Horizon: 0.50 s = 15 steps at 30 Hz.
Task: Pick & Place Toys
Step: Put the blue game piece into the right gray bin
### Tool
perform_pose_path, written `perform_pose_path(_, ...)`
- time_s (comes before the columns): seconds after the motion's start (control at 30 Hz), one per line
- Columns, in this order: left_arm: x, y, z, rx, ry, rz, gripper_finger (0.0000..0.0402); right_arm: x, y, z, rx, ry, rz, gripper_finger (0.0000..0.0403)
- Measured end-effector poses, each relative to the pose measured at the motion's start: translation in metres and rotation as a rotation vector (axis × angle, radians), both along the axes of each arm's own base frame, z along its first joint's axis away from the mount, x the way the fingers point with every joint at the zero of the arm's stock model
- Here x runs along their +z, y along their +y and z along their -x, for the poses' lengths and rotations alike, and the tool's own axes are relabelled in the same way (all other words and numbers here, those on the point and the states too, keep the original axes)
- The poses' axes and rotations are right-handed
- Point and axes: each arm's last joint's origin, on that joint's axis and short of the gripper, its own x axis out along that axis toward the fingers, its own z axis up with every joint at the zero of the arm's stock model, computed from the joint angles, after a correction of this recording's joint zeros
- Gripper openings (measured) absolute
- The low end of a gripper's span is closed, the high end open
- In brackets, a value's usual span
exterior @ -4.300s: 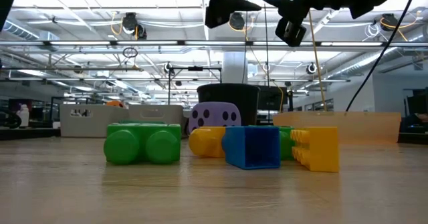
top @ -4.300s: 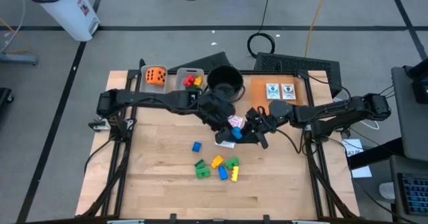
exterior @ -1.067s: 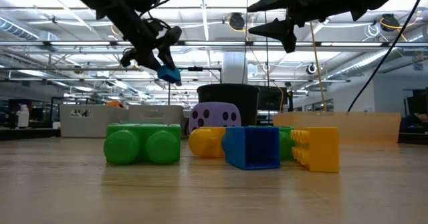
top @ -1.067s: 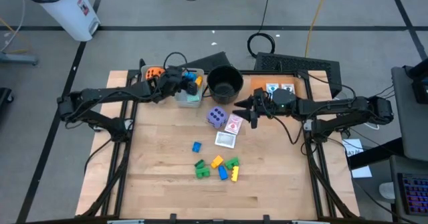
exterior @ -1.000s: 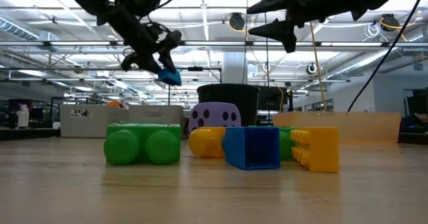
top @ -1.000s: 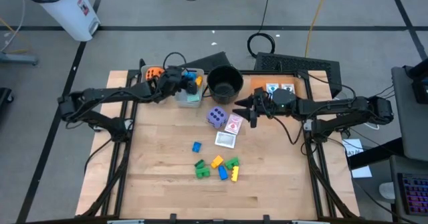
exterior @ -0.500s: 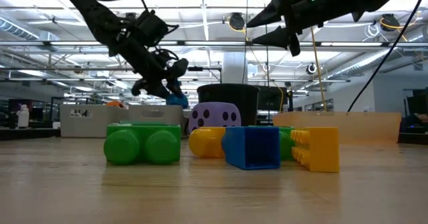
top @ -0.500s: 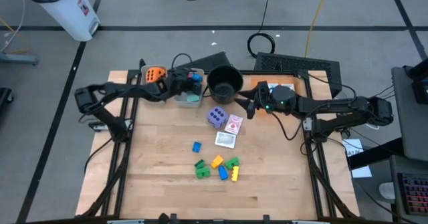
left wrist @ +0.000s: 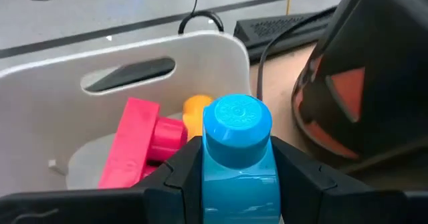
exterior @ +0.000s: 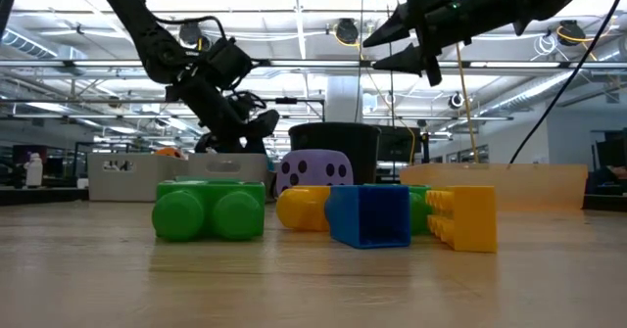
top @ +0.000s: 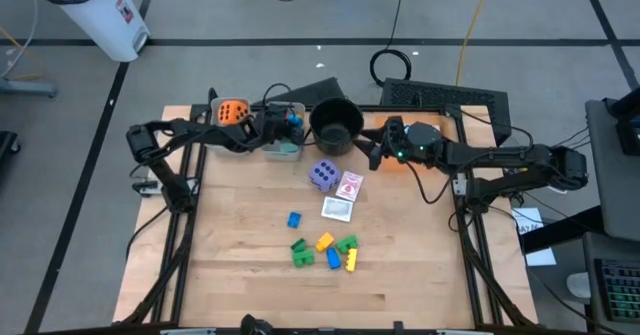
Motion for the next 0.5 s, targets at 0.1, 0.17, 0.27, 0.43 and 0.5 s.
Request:
perform_pose_path(0.1, -0.003, 0.001, -0.002, 0.001, 0.003, -0.007, 0.0143, 0.000, -0.003, 0.001, -0.012, 0.000, 0.000, 0.0226)
perform_pose_path(0.17, -0.005, 0.002, -0.002, 0.001, 0.008, -0.012, 0.0143, 0.000, -0.004, 0.001, -0.018, 0.001, 0.000, 0.0226)
perform_pose_path(0.27, -0.005, 0.002, -0.002, 0.002, 0.007, -0.012, 0.0143, -0.001, -0.006, 0.002, -0.027, 0.011, -0.003, 0.0226)
perform_pose_path(0.43, -0.005, 0.002, -0.002, -0.003, 0.017, -0.018, 0.0145, -0.004, -0.010, 0.004, -0.041, 0.043, -0.012, 0.0226)
perform_pose_path(0.5, -0.005, 0.002, -0.002, -0.005, 0.021, -0.019, 0.0152, -0.004, -0.011, 0.004, -0.044, 0.045, -0.013, 0.0226)
